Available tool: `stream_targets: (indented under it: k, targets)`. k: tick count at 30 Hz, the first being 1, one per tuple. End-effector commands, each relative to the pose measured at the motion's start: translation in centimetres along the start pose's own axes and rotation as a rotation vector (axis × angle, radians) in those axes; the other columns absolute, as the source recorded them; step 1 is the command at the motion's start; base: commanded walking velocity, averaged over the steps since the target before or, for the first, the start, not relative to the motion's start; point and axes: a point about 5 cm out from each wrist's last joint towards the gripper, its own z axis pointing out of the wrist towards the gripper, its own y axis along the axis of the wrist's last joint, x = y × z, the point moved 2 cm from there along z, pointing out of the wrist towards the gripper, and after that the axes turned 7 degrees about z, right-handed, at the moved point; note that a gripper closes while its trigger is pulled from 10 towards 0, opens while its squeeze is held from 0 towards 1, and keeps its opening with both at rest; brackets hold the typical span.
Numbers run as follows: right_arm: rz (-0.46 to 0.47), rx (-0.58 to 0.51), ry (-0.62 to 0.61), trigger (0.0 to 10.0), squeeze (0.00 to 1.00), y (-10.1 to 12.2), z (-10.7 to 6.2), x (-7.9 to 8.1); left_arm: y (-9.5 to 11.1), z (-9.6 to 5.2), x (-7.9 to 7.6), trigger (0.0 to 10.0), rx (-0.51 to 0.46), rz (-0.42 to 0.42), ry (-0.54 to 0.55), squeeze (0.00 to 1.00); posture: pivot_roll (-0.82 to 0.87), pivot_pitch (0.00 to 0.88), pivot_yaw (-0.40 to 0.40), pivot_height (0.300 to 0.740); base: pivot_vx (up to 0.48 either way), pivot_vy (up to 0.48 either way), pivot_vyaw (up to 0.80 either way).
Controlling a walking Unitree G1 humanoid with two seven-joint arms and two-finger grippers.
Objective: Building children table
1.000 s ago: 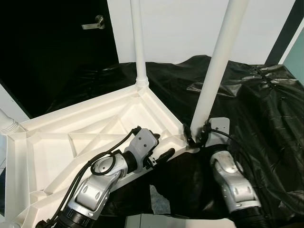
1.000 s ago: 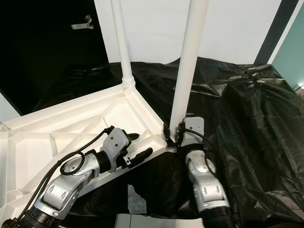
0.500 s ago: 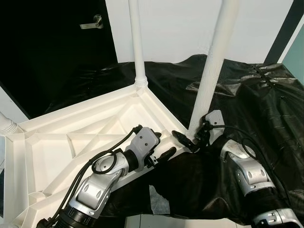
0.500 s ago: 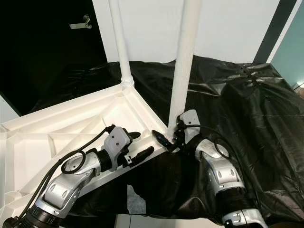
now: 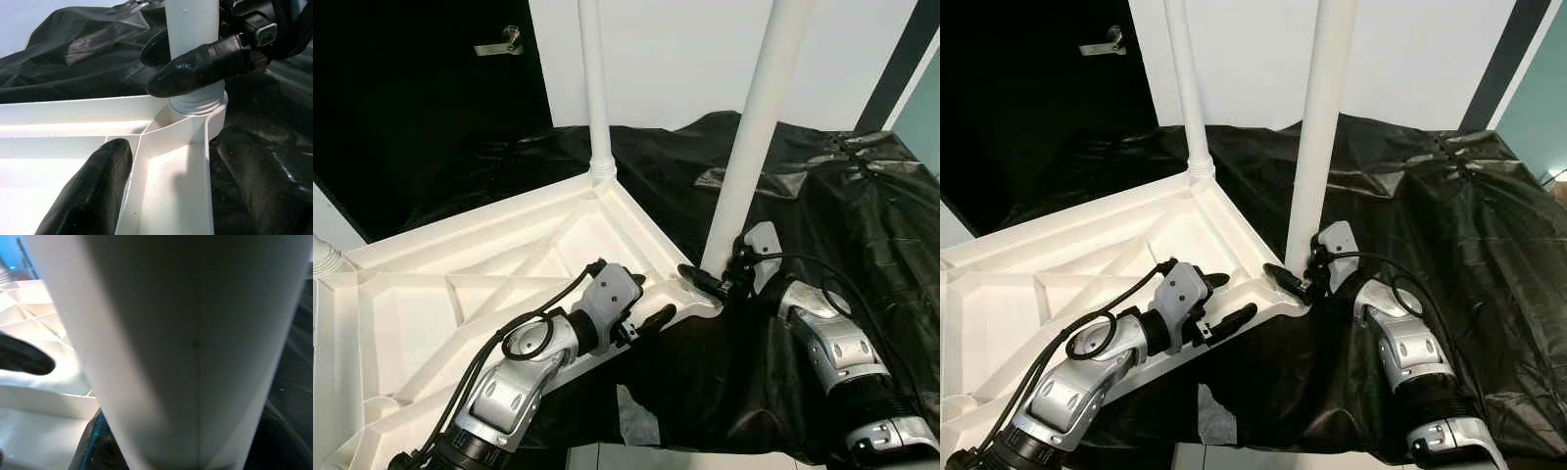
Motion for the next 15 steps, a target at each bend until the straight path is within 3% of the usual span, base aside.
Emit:
stream_targets:
  k: [1, 2, 5, 8, 10, 15]
  targets:
    - [0.02, 0.049, -0.054, 0.2, 0.0, -1.3, -0.2, 0.1, 0.0, -0.2, -0.3, 10.0, -0.002, -0.002, -0.035, 0.0, 0.0, 0.0, -0.01, 0.74, 0.0, 0.0, 0.0]
    - [0.025, 0.05, -0.113, 10.0, 0.0, -1.6, -0.3, -0.1, 0.0, -0.2, -0.3, 10.0, -0.002, -0.004, -0.039, 0.0, -0.01, 0.0, -0.004, 0.74, 0.0, 0.0, 0.0]
    - [0.029, 0.049, -0.153, 10.0, 0.0, -1.7, -0.4, -0.2, 0.0, -0.1, -0.4, 10.0, -0.003, -0.005, -0.042, 0.0, -0.01, 0.0, -0.004, 0.74, 0.0, 0.0, 0.0]
    - [0.08, 0.033, -0.368, 10.0, 0.0, -2.2, -0.8, -0.9, 0.0, 0.1, -0.4, 10.0, -0.004, -0.004, -0.053, 0.0, -0.03, 0.0, 0.012, 0.74, 0.0, 0.0, 0.0]
    - [0.107, 0.029, -0.429, 10.0, 0.0, -2.4, -1.0, -1.0, 0.0, 0.1, -0.4, 10.0, -0.004, -0.005, -0.055, 0.0, -0.03, 0.0, 0.012, 0.74, 0.0, 0.0, 0.0]
    - [0.136, 0.012, -0.571, 10.0, 0.0, -2.7, -1.3, -0.1, 0.1, 0.3, -0.7, 10.0, -0.009, -0.008, -0.075, 0.0, -0.05, 0.0, 0.032, 0.74, 0.0, 0.0, 0.0]
